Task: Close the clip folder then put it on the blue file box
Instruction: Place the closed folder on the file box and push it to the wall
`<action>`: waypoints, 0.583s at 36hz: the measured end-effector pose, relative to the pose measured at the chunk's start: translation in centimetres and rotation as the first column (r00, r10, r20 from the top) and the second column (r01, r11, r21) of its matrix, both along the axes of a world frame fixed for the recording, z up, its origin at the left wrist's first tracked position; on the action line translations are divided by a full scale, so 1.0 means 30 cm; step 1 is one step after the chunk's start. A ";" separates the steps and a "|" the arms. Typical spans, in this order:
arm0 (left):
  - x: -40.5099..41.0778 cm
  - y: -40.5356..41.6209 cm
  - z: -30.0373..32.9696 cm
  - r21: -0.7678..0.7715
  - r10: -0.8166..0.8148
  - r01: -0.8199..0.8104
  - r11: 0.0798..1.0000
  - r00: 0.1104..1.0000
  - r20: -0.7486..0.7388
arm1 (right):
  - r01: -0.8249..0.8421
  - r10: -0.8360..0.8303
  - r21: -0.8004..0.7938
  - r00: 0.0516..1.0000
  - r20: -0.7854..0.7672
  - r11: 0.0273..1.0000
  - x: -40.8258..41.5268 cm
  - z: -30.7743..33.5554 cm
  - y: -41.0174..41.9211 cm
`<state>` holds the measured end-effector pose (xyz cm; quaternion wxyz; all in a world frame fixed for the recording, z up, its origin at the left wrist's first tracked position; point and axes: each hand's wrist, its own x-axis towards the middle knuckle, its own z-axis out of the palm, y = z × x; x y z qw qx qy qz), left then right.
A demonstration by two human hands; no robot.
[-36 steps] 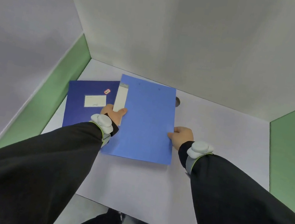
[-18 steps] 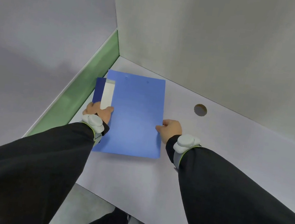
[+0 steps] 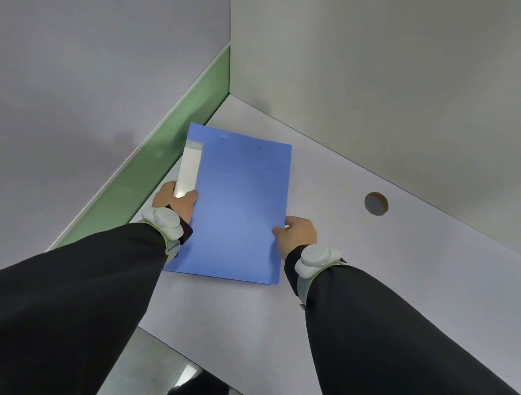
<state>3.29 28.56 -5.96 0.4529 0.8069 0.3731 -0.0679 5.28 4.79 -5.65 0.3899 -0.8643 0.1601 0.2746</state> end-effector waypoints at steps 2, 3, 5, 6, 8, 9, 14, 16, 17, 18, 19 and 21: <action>-0.002 -0.003 -0.005 -0.012 0.030 -0.030 0.999 1.000 0.009 | 0.001 -0.001 -0.004 1.000 -0.014 1.000 0.006 -0.004 0.010; -0.003 -0.004 -0.008 -0.005 0.040 -0.040 0.999 0.999 0.011 | -0.002 0.002 -0.017 1.000 -0.019 1.000 0.006 -0.001 0.016; -0.002 -0.002 -0.016 0.003 0.047 -0.047 0.999 0.999 0.028 | -0.017 0.016 -0.055 1.000 -0.023 0.998 0.006 0.000 0.029; -0.005 -0.004 -0.020 0.005 0.045 -0.045 0.999 0.998 0.037 | -0.024 0.022 -0.071 0.999 -0.025 0.997 0.002 -0.001 0.031; -0.010 -0.005 -0.029 -0.001 0.067 -0.067 0.998 0.997 0.046 | -0.065 0.062 -0.094 0.998 -0.028 0.994 -0.006 0.013 0.037; -0.014 -0.009 -0.031 -0.005 0.082 -0.082 0.997 0.995 0.053 | -0.082 0.079 -0.097 0.996 -0.031 0.992 -0.010 0.022 0.038; -0.015 -0.003 -0.030 -0.019 0.120 -0.119 0.993 0.991 0.052 | -0.112 0.109 -0.111 0.993 -0.037 0.987 -0.022 0.044 0.046; -0.015 0.002 -0.032 -0.018 0.101 -0.100 0.995 0.994 0.047 | -0.119 0.113 -0.133 0.992 -0.055 0.984 -0.028 0.039 0.050; -0.018 0.002 -0.032 -0.015 0.092 -0.091 0.996 0.995 0.039 | -0.118 0.108 -0.153 0.992 -0.068 0.981 -0.028 0.037 0.051; -0.021 0.001 -0.036 -0.018 0.094 -0.094 0.995 0.995 0.028 | -0.129 0.115 -0.177 0.990 -0.083 0.976 -0.028 0.036 0.051; -0.024 0.002 -0.041 -0.023 0.104 -0.104 0.994 0.994 0.019 | -0.142 0.124 -0.206 0.988 -0.097 0.968 -0.026 0.035 0.054; -0.030 0.001 -0.049 -0.030 0.128 -0.128 0.991 0.992 0.000 | -0.162 0.137 -0.256 0.984 -0.113 0.953 -0.025 0.031 0.058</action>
